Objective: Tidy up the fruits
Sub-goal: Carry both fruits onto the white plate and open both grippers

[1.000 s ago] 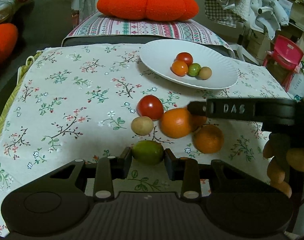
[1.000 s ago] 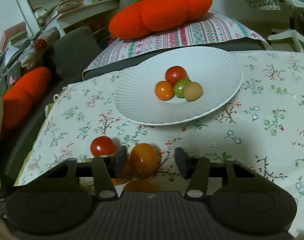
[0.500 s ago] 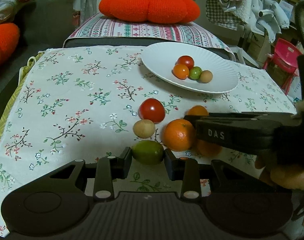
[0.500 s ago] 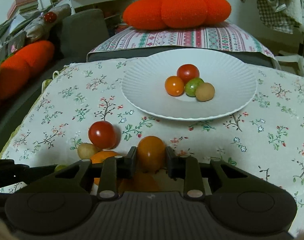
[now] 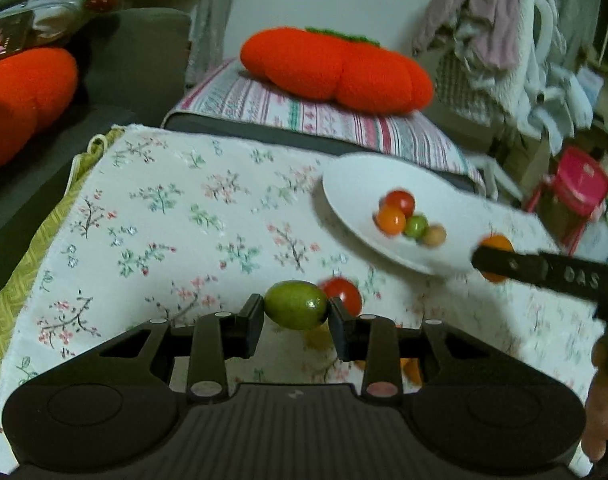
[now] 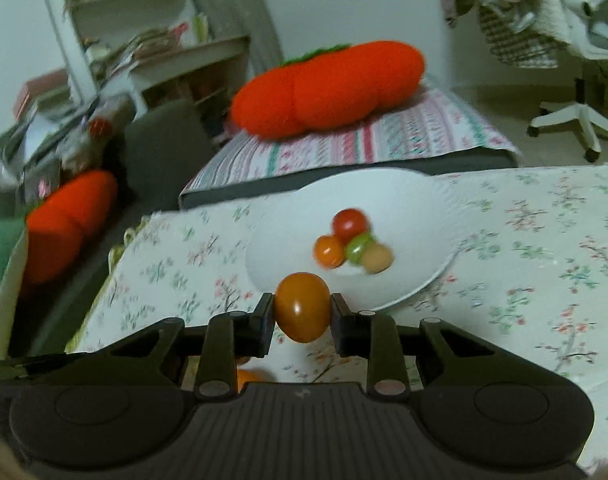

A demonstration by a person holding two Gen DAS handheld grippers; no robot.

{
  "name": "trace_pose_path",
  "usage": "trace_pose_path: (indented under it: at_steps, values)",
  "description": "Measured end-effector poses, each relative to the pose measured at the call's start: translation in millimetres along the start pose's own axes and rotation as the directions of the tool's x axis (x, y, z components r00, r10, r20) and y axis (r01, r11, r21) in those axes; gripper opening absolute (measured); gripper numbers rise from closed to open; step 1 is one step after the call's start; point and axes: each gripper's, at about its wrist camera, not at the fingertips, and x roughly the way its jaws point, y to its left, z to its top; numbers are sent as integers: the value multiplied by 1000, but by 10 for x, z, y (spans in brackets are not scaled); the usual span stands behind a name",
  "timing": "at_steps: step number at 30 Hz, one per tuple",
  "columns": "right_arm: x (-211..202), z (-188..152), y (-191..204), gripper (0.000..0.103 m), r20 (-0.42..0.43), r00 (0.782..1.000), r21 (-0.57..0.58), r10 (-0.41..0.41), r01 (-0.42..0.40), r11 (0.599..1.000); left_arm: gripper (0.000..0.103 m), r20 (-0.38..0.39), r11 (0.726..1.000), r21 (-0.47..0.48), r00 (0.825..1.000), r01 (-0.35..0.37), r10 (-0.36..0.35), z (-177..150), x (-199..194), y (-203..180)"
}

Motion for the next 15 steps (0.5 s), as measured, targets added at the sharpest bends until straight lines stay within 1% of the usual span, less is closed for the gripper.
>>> trace_pose_path:
  at_steps: [6,9,12,15]
  values:
    - [-47,22,-177,26,3,999,70,-39,39,997,22,37,999,35,999,34,-35,58,9,-151]
    - [-34,25,-210,26,5,999,93,-53,53,994,22,64,995,92,997,43,-49,91,64,-271]
    - [1,19,-253,26,-12,998,119,-63,64,991,22,87,988,153,995,30,-44,118,187,-364]
    - [60,13,-294,26,-33,997,147,-76,80,986,22,91,984,176,995,33,-50,153,329,-418]
